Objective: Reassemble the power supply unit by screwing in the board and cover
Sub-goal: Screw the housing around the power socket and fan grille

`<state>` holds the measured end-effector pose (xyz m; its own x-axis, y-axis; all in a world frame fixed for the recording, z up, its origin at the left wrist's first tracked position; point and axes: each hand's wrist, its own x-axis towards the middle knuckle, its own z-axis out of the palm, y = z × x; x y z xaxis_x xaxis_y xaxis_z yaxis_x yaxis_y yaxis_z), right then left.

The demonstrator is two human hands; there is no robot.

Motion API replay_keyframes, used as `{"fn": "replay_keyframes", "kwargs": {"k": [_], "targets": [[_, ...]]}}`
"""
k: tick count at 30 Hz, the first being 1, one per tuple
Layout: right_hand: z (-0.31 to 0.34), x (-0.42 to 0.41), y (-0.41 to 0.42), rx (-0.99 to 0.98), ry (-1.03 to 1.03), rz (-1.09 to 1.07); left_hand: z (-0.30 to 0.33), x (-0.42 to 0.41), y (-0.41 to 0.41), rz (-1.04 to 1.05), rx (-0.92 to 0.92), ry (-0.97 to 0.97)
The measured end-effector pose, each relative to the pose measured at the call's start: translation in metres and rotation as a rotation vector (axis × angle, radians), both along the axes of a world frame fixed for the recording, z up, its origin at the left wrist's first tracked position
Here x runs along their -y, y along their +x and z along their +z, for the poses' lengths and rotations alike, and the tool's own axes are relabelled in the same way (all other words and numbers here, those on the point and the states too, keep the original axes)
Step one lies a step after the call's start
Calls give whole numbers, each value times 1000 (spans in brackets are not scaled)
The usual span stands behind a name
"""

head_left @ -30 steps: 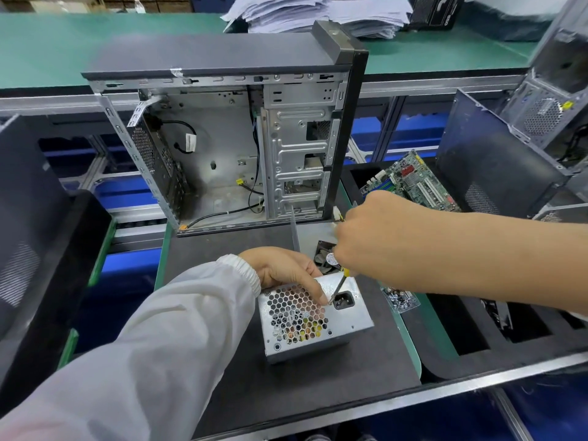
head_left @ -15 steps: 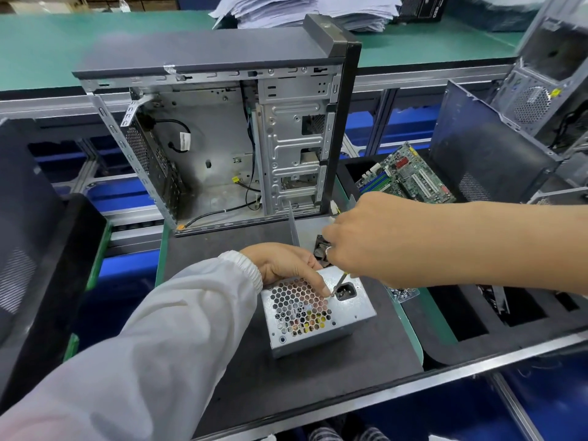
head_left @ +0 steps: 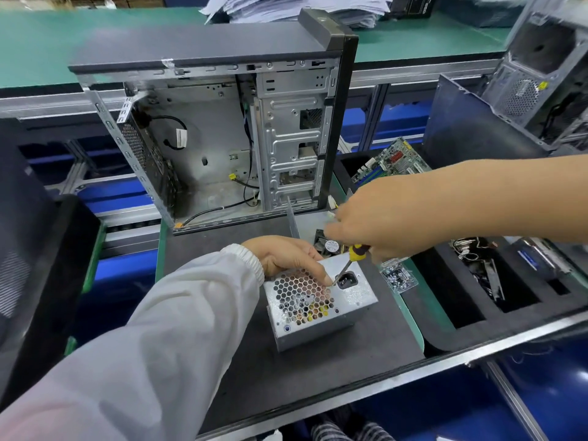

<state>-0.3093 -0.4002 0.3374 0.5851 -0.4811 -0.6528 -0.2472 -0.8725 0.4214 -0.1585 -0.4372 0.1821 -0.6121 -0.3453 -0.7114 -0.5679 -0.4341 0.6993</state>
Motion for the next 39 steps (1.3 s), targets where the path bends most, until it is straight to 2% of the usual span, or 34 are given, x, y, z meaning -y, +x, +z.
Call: {"fn": "replay_keyframes", "kwargs": {"k": [5,7,10,19,24,27,29,33,36,37,39], "targets": [[6,-11,-5,63,-235,614,-1,-2,-2,21,10,-29],[6,-13,-7,15,-247,665,-3,0,-1,20,13,-47],[2,-18,-4,-3,-189,572,-4,-1,0,17,16,-67],[-5,-20,7,180,83,-395,-4,-1,-1,34,-20,-87],[-2,-5,8,264,382,-1113,-2,-3,-1,32,-2,-109],[-1,2,0,231,494,-1285,-1,-3,-2,29,9,-107],[-1,2,-3,175,457,-1150,1,-3,-2,24,9,-103],[-1,-7,-9,-22,18,-215,5,-3,-2,16,-2,-61],[-3,-12,-10,-55,-204,438,6,-4,-3,3,4,-55],[-4,-13,-11,-74,-229,563,6,-4,-3,6,-1,-57],[-1,-18,-11,-165,-241,637,5,-5,-3,24,-5,-70]]}}
